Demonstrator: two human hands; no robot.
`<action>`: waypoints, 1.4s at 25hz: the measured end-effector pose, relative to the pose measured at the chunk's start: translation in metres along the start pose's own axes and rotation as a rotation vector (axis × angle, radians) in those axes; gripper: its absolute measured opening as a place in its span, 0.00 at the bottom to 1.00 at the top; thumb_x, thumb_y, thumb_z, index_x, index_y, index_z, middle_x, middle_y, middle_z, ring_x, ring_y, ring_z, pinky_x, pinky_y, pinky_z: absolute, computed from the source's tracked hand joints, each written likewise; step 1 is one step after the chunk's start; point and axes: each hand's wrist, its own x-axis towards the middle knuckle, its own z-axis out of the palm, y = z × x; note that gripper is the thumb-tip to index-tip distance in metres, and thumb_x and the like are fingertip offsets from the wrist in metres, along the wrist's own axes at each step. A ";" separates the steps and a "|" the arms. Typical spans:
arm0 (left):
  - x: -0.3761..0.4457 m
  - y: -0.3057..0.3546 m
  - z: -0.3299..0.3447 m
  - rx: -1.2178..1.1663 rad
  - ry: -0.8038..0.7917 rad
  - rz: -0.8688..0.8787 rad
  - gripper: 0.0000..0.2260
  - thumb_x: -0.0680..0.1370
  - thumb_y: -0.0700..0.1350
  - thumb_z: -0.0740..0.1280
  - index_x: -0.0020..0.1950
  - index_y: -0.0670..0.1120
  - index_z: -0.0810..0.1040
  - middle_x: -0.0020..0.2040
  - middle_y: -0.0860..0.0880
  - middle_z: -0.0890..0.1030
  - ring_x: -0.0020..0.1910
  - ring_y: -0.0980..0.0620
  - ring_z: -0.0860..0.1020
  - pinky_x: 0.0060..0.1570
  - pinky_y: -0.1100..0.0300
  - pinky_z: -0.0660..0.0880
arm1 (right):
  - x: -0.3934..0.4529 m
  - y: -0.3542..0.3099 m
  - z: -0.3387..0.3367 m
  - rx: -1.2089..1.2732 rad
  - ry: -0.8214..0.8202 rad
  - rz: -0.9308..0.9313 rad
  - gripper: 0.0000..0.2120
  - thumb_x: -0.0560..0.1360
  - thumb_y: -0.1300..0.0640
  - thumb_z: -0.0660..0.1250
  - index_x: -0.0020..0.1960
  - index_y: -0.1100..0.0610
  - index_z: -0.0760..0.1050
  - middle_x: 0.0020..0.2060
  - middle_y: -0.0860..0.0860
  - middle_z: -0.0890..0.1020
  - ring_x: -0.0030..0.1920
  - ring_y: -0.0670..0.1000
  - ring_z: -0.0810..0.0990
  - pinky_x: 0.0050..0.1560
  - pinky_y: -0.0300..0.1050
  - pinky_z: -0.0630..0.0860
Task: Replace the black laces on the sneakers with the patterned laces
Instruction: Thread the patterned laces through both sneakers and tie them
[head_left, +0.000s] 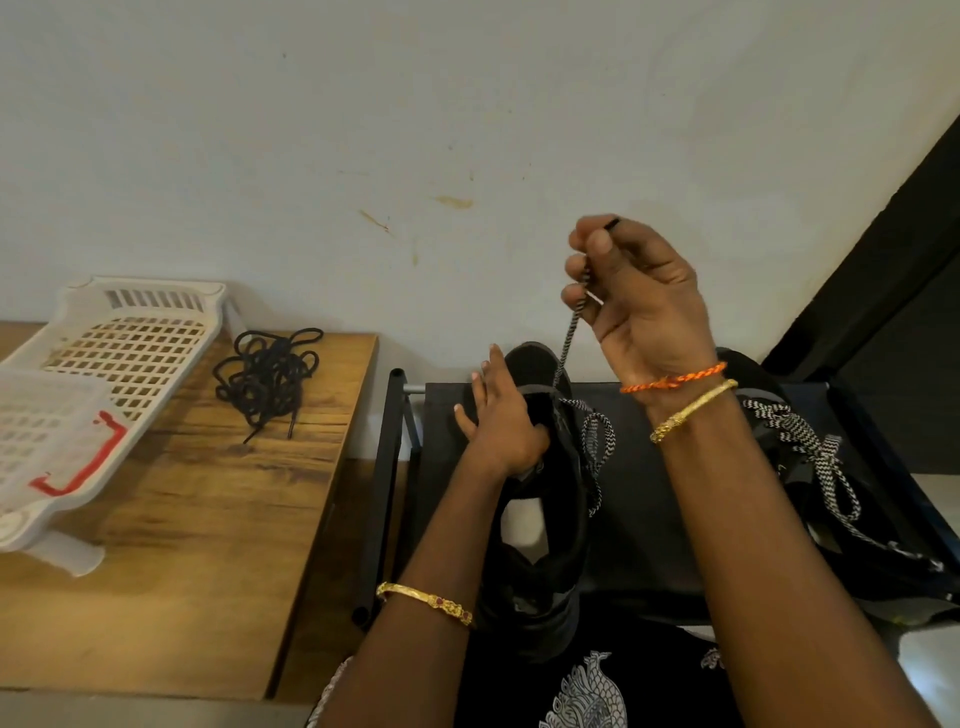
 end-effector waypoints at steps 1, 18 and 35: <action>0.000 -0.002 -0.001 -0.041 -0.009 0.001 0.46 0.75 0.41 0.68 0.77 0.49 0.33 0.79 0.44 0.45 0.77 0.47 0.41 0.72 0.43 0.36 | 0.001 0.000 -0.002 0.011 0.022 0.019 0.07 0.69 0.63 0.67 0.39 0.56 0.83 0.35 0.49 0.82 0.31 0.44 0.77 0.30 0.34 0.73; 0.000 -0.021 -0.037 -0.491 0.223 -0.057 0.05 0.72 0.35 0.73 0.47 0.39 0.83 0.34 0.51 0.80 0.31 0.62 0.77 0.34 0.73 0.72 | -0.005 0.073 -0.032 -1.509 -0.016 0.352 0.12 0.74 0.66 0.65 0.36 0.54 0.79 0.43 0.54 0.82 0.46 0.55 0.80 0.49 0.47 0.77; -0.005 -0.021 -0.042 -0.437 0.223 -0.068 0.07 0.72 0.36 0.73 0.48 0.39 0.84 0.41 0.46 0.83 0.41 0.53 0.80 0.44 0.64 0.78 | -0.011 0.081 -0.025 -1.405 0.169 0.367 0.04 0.73 0.63 0.69 0.44 0.59 0.83 0.43 0.55 0.83 0.43 0.50 0.77 0.46 0.41 0.74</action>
